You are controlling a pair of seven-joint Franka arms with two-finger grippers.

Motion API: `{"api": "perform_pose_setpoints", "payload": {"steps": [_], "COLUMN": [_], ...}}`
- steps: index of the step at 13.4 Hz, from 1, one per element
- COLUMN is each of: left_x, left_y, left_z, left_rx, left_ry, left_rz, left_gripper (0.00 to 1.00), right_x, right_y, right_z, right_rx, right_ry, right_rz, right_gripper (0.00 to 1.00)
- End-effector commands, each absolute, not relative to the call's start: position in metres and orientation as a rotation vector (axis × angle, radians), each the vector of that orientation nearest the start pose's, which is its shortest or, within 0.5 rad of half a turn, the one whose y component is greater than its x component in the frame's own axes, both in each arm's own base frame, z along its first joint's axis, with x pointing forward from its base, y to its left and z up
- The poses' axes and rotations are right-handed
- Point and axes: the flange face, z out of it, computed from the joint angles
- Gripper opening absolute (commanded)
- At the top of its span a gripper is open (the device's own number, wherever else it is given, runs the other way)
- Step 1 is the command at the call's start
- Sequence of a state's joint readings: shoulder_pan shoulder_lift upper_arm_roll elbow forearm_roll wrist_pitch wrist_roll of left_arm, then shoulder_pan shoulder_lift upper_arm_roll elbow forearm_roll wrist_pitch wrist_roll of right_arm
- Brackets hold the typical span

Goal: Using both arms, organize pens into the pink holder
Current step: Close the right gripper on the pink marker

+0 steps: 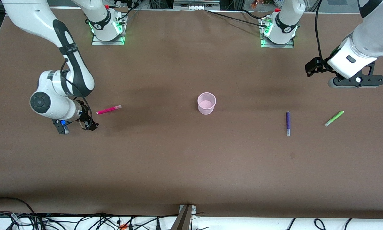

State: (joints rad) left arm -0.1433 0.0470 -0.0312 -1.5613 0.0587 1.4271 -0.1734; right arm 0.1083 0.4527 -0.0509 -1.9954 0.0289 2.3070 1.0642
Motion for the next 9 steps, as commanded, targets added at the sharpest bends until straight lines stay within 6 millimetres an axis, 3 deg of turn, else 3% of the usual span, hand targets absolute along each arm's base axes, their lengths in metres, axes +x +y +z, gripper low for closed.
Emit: {"api": "perform_pose_setpoints", "payload": {"steps": [1,3,6,7,9], "left_x": [0.544,0.544,0.544,0.544,0.544], "left_y": [-0.091,-0.092,-0.092,-0.092,-0.092], "left_z": [0.598,0.599,0.599,0.599,0.599], "left_rx": [-3.020,-3.020,-3.020,-3.020,-3.020], "left_ry": [-0.009,-0.006,-0.007,-0.006,-0.007], "left_rz": [0.252,0.250,0.252,0.250,0.252], "left_gripper": [1.00,1.00,1.00,1.00,1.00], "right_x": [0.561,0.546,0.544,0.542,0.539], "right_y": [0.034,0.033,0.048,0.052,0.053], "right_z": [0.200,0.190,0.192,0.192,0.193], "right_rx": [-2.741,-2.687,-2.653,-2.651,-2.653], "right_ry": [1.627,1.687,1.727,1.727,1.723], "right_rz": [0.129,0.082,0.088,0.093,0.097], "right_gripper": [1.00,1.00,0.98,0.90,0.82]}}
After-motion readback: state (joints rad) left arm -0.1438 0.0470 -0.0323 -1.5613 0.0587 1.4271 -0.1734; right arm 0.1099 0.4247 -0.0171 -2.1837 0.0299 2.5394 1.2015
